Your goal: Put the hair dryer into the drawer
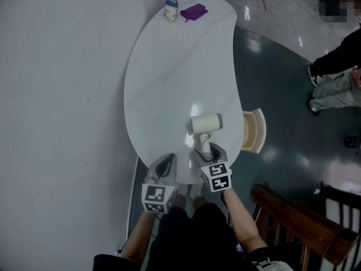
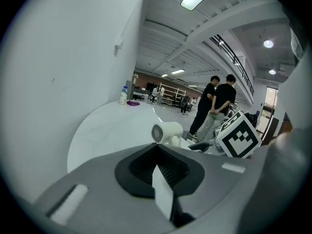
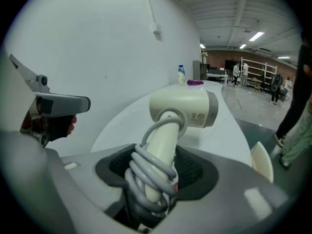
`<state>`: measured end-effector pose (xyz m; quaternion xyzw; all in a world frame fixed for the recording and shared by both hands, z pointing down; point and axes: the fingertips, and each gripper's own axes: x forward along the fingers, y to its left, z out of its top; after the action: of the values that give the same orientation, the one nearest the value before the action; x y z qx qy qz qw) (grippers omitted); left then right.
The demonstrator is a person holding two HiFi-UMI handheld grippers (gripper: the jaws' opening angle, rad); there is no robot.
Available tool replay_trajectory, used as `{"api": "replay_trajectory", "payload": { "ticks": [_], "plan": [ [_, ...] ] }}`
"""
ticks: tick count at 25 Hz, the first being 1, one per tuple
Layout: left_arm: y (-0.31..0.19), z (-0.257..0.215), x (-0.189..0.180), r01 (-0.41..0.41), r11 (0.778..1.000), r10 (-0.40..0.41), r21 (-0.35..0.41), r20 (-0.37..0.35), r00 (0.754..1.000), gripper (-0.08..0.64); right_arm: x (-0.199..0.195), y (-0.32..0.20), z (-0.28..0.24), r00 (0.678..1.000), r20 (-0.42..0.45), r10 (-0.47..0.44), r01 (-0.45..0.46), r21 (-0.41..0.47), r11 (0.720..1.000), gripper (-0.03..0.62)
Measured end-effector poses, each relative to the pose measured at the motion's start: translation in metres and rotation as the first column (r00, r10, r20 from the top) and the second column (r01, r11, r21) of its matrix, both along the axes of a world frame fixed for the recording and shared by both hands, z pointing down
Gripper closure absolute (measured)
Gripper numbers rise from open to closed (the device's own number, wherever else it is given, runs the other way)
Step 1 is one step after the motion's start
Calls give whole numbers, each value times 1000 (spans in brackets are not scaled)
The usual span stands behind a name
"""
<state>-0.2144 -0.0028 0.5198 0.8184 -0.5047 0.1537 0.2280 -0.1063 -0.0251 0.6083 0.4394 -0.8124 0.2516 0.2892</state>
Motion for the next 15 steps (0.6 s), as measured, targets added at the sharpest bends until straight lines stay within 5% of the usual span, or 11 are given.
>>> {"api": "replay_trajectory", "payload": {
  "ticks": [15],
  "plan": [
    [-11,-34,43,-202,976,203,82,-9,979,552,53,11,-51,981,-2,195,-195,81,978,350]
  ]
}}
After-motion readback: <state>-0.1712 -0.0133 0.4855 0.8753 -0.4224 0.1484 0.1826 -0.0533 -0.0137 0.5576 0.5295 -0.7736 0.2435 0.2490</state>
